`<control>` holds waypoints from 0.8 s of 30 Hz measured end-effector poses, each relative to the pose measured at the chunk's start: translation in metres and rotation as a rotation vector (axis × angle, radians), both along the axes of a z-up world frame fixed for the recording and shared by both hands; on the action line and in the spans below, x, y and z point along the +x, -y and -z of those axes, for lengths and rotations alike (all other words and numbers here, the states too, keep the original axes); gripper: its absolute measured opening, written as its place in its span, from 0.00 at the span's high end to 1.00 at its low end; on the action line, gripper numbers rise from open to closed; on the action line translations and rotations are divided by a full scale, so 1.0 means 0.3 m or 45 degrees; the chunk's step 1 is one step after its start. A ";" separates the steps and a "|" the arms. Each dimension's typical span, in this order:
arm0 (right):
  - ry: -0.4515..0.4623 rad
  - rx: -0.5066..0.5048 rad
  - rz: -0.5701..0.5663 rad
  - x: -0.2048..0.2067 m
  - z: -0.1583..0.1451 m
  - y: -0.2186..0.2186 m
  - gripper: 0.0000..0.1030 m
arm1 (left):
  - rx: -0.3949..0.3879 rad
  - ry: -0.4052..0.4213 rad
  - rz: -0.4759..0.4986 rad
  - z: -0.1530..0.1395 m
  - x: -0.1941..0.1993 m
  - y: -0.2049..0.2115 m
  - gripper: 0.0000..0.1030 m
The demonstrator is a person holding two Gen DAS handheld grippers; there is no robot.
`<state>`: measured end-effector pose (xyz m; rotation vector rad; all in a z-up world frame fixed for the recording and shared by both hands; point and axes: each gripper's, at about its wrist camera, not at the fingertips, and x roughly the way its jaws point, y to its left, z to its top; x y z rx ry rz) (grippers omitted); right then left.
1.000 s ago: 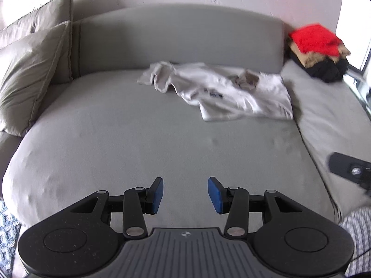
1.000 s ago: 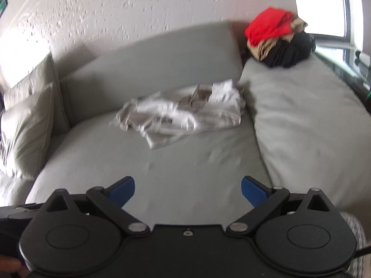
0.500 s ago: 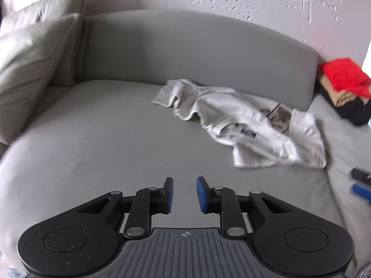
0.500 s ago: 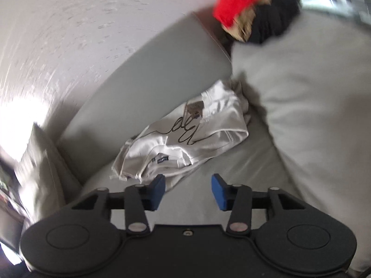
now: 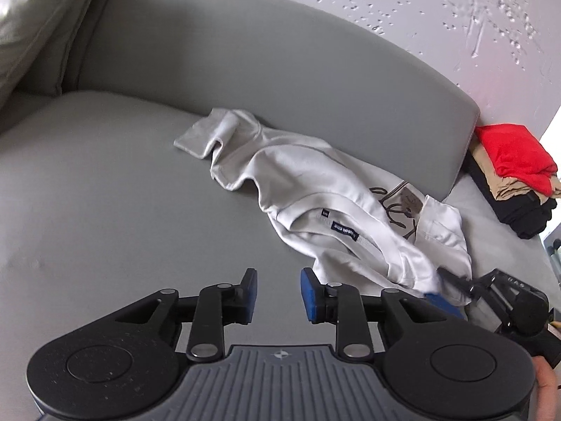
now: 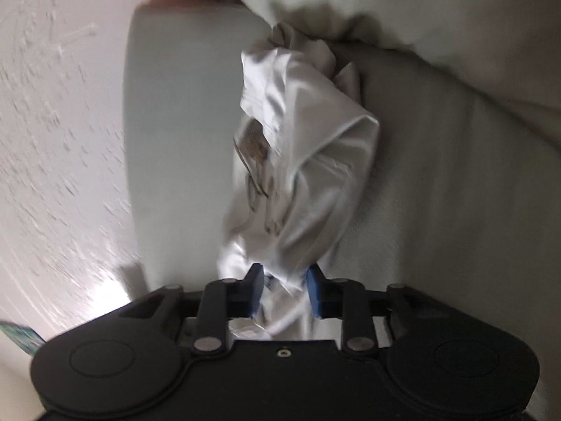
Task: Fold clothes
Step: 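Reach the right gripper into the white T-shirt and close on its fabric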
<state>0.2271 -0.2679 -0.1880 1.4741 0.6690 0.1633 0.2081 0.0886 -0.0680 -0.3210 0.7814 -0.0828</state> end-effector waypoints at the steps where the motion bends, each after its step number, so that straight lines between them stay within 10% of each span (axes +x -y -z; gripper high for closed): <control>1: 0.032 0.044 0.015 0.001 0.004 0.002 0.74 | -0.016 -0.009 -0.005 0.011 0.001 -0.006 0.75; 6: 0.081 0.066 0.074 0.015 -0.021 0.000 0.50 | -0.103 -0.033 -0.027 0.050 0.012 -0.037 0.75; 11: 0.045 -0.010 0.135 0.045 -0.039 -0.001 0.76 | -0.190 -0.035 -0.067 0.081 0.045 -0.070 0.75; 12: 0.033 -0.049 0.128 0.053 -0.047 -0.007 0.95 | -0.212 -0.041 -0.081 0.089 0.059 -0.081 0.75; 24: 0.459 -0.118 -0.070 -0.308 -0.521 0.037 0.97 | -0.458 -0.052 -0.057 0.065 0.000 -0.172 0.76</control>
